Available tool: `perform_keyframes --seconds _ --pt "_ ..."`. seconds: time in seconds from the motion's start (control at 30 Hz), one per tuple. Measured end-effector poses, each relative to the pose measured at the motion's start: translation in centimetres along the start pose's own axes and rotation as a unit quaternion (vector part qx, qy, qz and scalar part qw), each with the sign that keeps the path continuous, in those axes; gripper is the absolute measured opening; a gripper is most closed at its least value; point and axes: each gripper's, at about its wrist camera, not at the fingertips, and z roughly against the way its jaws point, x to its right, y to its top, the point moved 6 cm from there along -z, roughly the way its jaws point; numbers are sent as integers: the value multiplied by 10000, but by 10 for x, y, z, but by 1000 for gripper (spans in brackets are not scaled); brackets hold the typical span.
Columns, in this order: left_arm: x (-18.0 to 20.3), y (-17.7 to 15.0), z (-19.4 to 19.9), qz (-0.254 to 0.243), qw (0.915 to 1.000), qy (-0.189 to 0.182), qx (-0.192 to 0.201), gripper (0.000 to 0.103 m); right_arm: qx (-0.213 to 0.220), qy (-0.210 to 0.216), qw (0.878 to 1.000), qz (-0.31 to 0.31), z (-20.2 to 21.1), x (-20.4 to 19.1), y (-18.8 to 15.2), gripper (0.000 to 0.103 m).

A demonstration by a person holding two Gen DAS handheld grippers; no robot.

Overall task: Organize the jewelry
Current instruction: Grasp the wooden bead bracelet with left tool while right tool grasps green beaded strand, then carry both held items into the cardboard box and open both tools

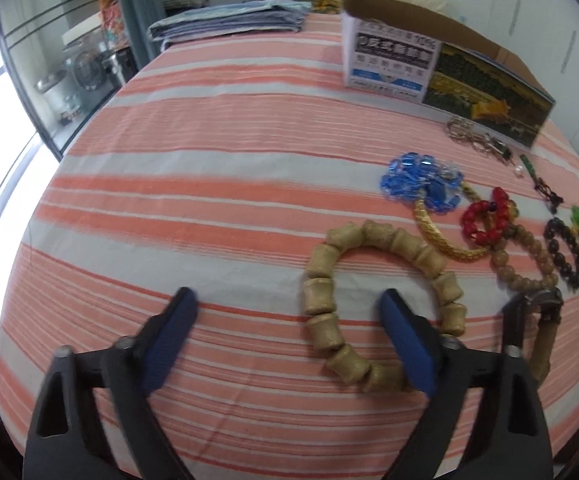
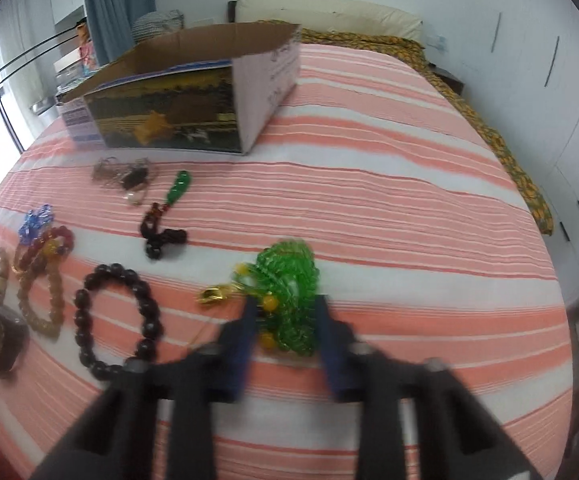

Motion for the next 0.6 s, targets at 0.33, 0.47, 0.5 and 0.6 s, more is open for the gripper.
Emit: perform_keyframes --seconds 0.33,0.47,0.5,0.6 --pt "10 23 23 104 9918 -1264 138 13 492 317 9981 215 69 -22 2 14" --pt "5 43 48 248 9844 -1715 317 13 604 389 9971 269 85 -32 6 14" --pt "3 48 55 276 9825 -1805 360 13 597 434 9969 257 86 -34 8 14" --pt "2 67 77 355 9755 -2113 490 13 589 610 9961 226 85 -42 10 14"
